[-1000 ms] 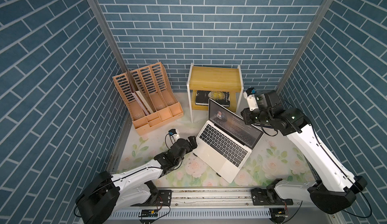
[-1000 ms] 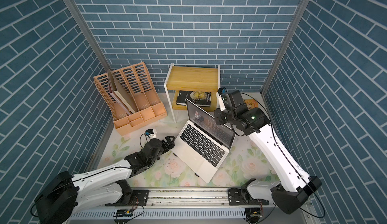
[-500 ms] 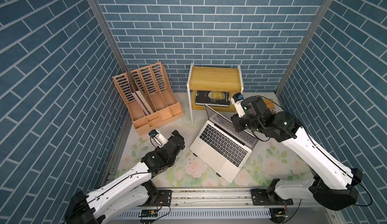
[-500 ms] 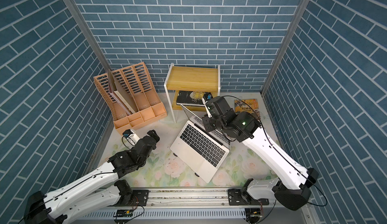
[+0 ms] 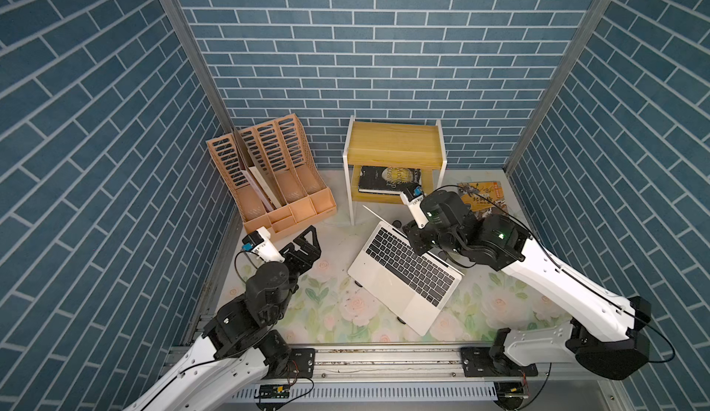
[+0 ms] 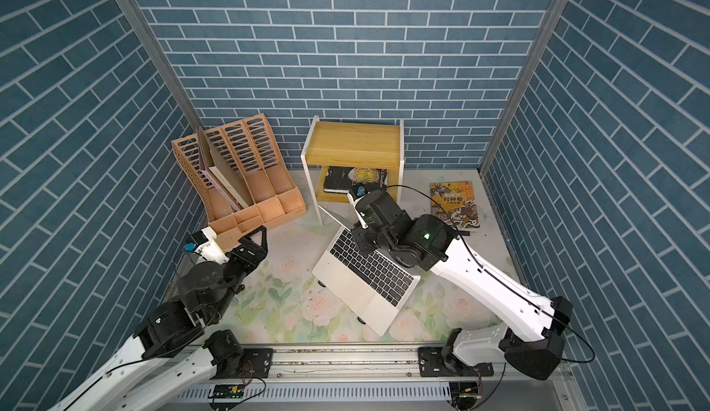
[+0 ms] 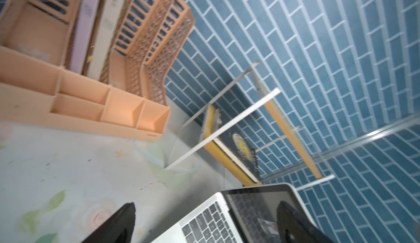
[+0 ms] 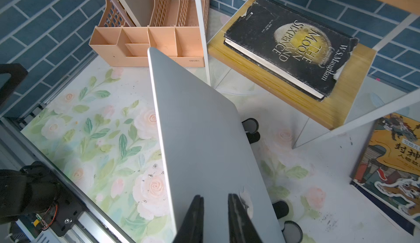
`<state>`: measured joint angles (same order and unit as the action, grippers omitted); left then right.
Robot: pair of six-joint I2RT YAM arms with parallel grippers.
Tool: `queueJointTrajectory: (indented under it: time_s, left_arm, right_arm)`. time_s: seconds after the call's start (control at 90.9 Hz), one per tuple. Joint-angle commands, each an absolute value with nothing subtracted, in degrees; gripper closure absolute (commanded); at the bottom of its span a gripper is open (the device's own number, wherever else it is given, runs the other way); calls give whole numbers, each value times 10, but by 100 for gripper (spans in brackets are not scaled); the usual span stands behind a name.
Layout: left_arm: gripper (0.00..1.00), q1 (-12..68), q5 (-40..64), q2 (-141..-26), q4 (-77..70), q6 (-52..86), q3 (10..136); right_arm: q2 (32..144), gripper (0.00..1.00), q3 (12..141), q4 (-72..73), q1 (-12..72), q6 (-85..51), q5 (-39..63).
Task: Close the laptop lid and set it aside
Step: Close the lid of the laptop.
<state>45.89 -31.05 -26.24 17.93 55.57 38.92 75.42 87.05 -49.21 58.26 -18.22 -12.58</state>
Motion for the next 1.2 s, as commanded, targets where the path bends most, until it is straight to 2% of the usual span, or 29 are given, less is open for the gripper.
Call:
queueJointTrajectory:
  time_s: [0.0, 0.187, 0.429, 0.748, 0.968, 1.188]
  left_arm:
    - [0, 461, -218, -238, 87, 482, 372]
    - [0, 461, -132, -247, 32, 452, 369]
    - [1, 461, -33, -331, 1, 427, 384]
    - [6, 461, -52, -406, 30, 441, 385]
    - [11, 461, -49, -452, 55, 444, 396]
    - [12, 461, -59, -486, 75, 446, 396]
  right_arm:
    - [753, 77, 829, -457, 594, -198, -86]
    - [714, 79, 722, -345, 595, -216, -43]
    - [685, 80, 608, -245, 594, -258, -35]
    - [657, 83, 482, -167, 594, -307, -88]
    - [647, 83, 453, -149, 594, -322, -138]
    - [644, 80, 443, -142, 594, -330, -169]
